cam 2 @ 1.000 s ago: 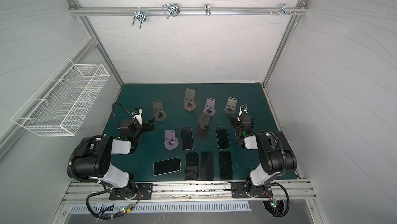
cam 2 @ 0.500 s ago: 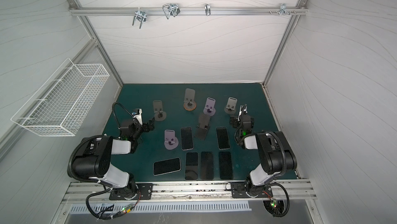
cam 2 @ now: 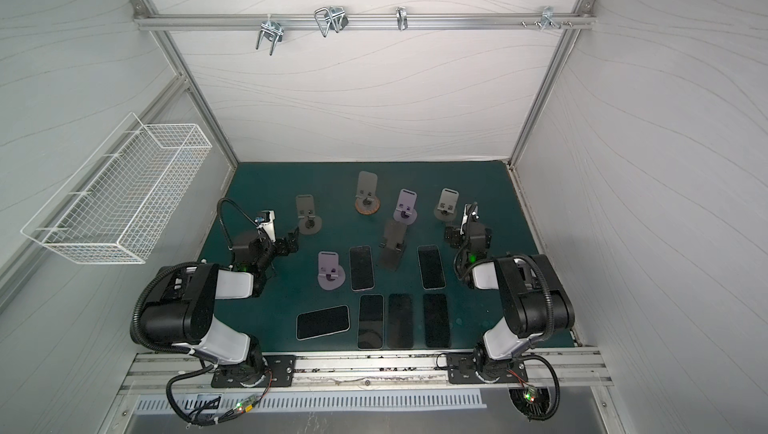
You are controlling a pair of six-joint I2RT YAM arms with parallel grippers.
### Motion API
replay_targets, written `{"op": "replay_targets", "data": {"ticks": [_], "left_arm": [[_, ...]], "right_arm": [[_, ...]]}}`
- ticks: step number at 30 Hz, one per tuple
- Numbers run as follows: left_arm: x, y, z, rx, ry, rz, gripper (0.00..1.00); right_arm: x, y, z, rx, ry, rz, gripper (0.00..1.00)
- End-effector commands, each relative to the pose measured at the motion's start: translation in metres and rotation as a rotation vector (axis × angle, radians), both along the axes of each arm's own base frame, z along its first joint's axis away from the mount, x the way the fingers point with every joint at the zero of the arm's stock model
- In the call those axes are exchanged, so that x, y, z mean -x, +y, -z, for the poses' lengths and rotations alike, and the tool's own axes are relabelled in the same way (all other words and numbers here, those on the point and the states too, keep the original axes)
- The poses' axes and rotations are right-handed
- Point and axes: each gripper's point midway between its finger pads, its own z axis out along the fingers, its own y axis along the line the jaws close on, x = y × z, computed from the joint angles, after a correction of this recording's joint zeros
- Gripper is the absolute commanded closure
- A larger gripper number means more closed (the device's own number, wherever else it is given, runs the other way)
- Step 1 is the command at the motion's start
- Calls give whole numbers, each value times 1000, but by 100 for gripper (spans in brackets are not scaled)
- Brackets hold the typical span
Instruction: Remove the phone from the phone stand
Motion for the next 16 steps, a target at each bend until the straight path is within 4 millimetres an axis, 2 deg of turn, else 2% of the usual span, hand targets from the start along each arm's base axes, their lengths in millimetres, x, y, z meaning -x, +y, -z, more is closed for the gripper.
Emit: {"op": "replay_targets", "data": {"ticks": [1, 16], "left_arm": [[-9, 0, -20, -14, -77, 1, 0], [-10, 0, -19, -13, -71, -1, 0]], "right_arm": [[0, -2, -2, 14, -20, 3, 1], [-2, -2, 0, -9, -5, -15, 1]]}}
